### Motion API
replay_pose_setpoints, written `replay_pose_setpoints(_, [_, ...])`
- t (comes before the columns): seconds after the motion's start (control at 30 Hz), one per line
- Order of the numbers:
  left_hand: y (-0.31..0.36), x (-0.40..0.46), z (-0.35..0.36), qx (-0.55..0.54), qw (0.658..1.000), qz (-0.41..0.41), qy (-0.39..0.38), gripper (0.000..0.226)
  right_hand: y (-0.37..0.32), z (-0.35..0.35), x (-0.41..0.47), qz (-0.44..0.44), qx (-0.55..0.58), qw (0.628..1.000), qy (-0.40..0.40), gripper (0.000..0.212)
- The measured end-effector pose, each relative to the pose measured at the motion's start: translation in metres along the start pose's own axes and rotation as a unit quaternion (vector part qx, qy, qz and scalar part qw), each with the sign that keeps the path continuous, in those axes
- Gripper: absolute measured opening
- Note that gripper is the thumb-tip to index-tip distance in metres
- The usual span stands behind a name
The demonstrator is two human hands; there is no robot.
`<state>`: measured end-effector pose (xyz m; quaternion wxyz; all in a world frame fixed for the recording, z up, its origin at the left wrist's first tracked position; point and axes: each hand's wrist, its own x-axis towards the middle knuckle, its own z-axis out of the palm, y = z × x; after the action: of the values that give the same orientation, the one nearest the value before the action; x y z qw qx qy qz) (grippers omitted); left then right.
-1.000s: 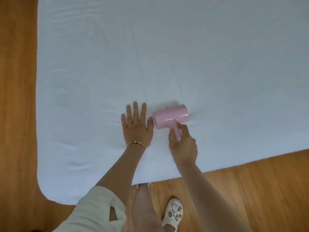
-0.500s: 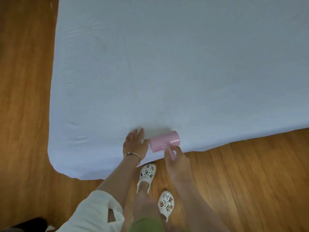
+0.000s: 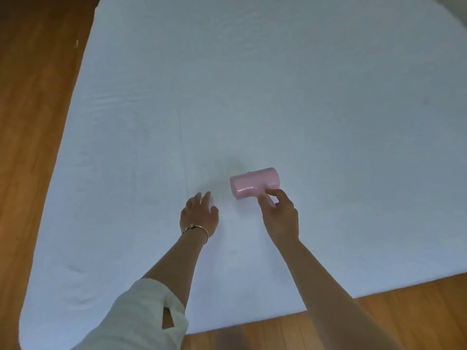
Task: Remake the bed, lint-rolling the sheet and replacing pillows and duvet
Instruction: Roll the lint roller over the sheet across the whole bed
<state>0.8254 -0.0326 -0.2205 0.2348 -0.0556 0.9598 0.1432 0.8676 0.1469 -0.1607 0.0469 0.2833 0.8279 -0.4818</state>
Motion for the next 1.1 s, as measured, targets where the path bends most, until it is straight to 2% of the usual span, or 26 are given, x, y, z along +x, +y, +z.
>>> replay_pose_setpoints(0.1, [0.016, 0.071, -0.012, 0.008, 1.0, 0.011, 0.017, 0.055, -0.035, 0.016, 0.082, 0.059, 0.068, 0.996, -0.009, 0.012])
replay_pose_setpoints(0.2, [0.037, 0.152, -0.034, 0.011, 0.999, 0.039, 0.031, 0.054, -0.071, 0.03, 0.155, 0.056, 0.073, 0.996, -0.013, 0.008])
replay_pose_setpoints(0.37, [0.065, 0.301, -0.085, -0.016, 0.998, 0.002, 0.057, 0.052, -0.142, 0.071, 0.296, -0.009, 0.065, 0.998, -0.008, 0.037])
replay_pose_setpoints(0.5, [0.091, 0.378, -0.1, -0.036, 0.995, -0.037, 0.085, 0.051, -0.187, 0.115, 0.389, -0.077, 0.04, 0.996, -0.029, 0.026])
replay_pose_setpoints(0.63, [0.096, 0.401, -0.078, 0.013, 0.985, -0.055, 0.16, 0.053, -0.21, 0.152, 0.449, -0.113, 0.023, 0.993, -0.011, 0.04])
replay_pose_setpoints(0.8, [0.096, 0.408, -0.066, 0.025, 0.981, -0.053, 0.184, 0.053, -0.188, 0.168, 0.47, -0.105, -0.042, 0.994, -0.006, 0.035])
replay_pose_setpoints(0.93, [0.096, 0.409, -0.066, 0.021, 0.983, -0.051, 0.178, 0.053, -0.166, 0.162, 0.437, -0.095, -0.028, 0.995, 0.011, 0.037])
replay_pose_setpoints(1.1, [0.091, 0.401, -0.078, 0.031, 0.991, -0.025, 0.127, 0.055, -0.129, 0.132, 0.373, -0.05, -0.054, 0.997, 0.019, 0.034])
